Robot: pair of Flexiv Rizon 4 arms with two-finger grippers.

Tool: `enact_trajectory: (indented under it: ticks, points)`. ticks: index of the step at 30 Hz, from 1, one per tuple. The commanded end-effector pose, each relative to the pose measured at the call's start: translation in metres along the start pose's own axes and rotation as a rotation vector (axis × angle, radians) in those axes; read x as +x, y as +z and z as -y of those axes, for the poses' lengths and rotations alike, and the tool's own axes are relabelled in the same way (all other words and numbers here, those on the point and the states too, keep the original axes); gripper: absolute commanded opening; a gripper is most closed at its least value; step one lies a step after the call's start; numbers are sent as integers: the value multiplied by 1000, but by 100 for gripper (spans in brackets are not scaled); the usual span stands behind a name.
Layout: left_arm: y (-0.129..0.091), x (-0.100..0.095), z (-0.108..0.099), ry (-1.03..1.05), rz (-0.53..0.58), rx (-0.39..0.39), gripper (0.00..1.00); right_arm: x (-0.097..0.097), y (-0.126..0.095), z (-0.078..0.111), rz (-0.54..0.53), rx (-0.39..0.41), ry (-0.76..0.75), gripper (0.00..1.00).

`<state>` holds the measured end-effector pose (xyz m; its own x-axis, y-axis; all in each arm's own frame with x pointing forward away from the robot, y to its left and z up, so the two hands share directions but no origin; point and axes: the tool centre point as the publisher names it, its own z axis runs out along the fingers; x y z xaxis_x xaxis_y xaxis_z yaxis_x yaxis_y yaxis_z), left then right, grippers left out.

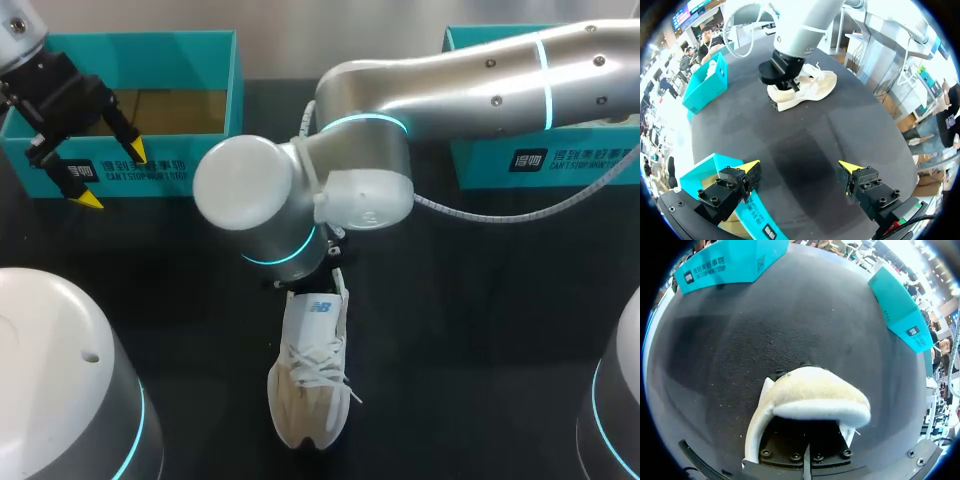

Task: Take the shoe out of the shoebox, open the shoe tongue, remove and reinsert the insole, then place the shoe into the shoebox

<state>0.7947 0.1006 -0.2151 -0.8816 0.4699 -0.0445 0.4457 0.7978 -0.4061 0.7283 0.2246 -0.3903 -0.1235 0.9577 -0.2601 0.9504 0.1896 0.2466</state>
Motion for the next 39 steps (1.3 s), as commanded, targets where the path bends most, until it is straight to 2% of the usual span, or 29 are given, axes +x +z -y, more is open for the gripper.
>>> enact_trajectory:
  ticks: [1, 7, 15, 23, 24, 26, 27, 28, 29, 32, 35, 36, 39]
  points:
    - [0, 1, 0, 0, 0, -2, 100, 2, -33, 10, 59, -44, 267, 0]
    - [0, 1, 0, 0, 0, -2, 100, 2, -48, 17, 67, -27, 277, 0]
    - [0, 1, 0, 0, 0, -2, 100, 6, -39, 24, -11, 23, 317, 0]
    - [0, 1, 0, 0, 0, -2, 100, 10, -51, 30, 2, 44, 341, 0]
    - [0, 1, 0, 0, 0, -2, 100, 10, -52, 31, -1, 49, 342, 10]
    - [0, 1, 0, 0, 0, -2, 100, 10, -54, 33, -6, 56, 346, 22]
    - [0, 1, 0, 0, 0, -2, 100, 10, -56, 33, -6, 57, 346, 37]
    - [0, 1, 0, 0, 0, -2, 100, 11, -58, 33, -6, 58, 346, 47]
    - [0, 1, 0, 0, 0, -2, 100, 12, -59, 33, -4, 65, 343, 49]
    - [0, 1, 0, 0, 0, -2, 100, 15, -57, 32, -8, 77, 336, 70]
    - [0, 1, 0, 0, 0, -2, 100, 15, -56, 34, -19, 80, 337, 97]
    - [0, 1, 0, 0, 0, -2, 100, 15, -56, 34, -19, 80, 337, 100]
    - [0, 1, 0, 0, 0, -2, 100, 14, -56, 34, -18, 84, 335, 100]
